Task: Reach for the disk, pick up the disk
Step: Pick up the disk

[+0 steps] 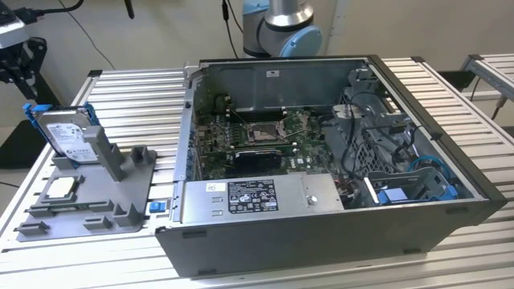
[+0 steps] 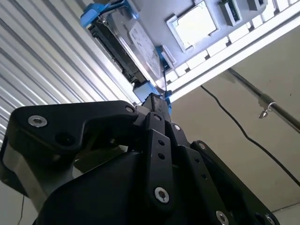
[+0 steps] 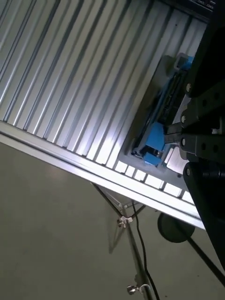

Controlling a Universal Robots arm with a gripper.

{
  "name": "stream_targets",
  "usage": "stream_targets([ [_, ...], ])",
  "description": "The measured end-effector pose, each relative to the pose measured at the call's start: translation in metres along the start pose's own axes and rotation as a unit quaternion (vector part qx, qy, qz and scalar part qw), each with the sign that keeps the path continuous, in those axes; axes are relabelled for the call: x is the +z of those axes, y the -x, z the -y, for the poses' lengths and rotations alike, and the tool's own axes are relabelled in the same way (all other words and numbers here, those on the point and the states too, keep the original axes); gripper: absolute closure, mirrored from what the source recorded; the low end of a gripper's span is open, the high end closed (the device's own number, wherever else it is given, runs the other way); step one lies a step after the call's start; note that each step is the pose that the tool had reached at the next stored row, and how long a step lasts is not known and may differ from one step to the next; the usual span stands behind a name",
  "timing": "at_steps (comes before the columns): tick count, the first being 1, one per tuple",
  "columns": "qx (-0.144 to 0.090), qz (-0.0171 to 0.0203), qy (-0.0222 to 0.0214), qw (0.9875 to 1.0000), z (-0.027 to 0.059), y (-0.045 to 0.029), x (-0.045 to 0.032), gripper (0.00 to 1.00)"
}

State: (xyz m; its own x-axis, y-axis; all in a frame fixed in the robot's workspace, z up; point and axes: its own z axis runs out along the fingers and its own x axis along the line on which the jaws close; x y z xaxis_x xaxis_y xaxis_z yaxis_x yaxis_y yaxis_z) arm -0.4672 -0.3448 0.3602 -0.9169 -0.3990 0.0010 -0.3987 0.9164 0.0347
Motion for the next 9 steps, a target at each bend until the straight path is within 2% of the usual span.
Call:
stream_targets([
  [4, -0.036, -0.0013, -0.0001, 0.9994, -0.0002, 0.0001, 0.0000, 1.00],
  [6, -0.053, -0.0019, -0.0001, 0.9986, -0.0003, 0.0001, 0.0000, 1.00],
  [9, -0.081, -0.0029, -0.0001, 0.9967, -0.0004, 0.0001, 0.0000, 1.00],
])
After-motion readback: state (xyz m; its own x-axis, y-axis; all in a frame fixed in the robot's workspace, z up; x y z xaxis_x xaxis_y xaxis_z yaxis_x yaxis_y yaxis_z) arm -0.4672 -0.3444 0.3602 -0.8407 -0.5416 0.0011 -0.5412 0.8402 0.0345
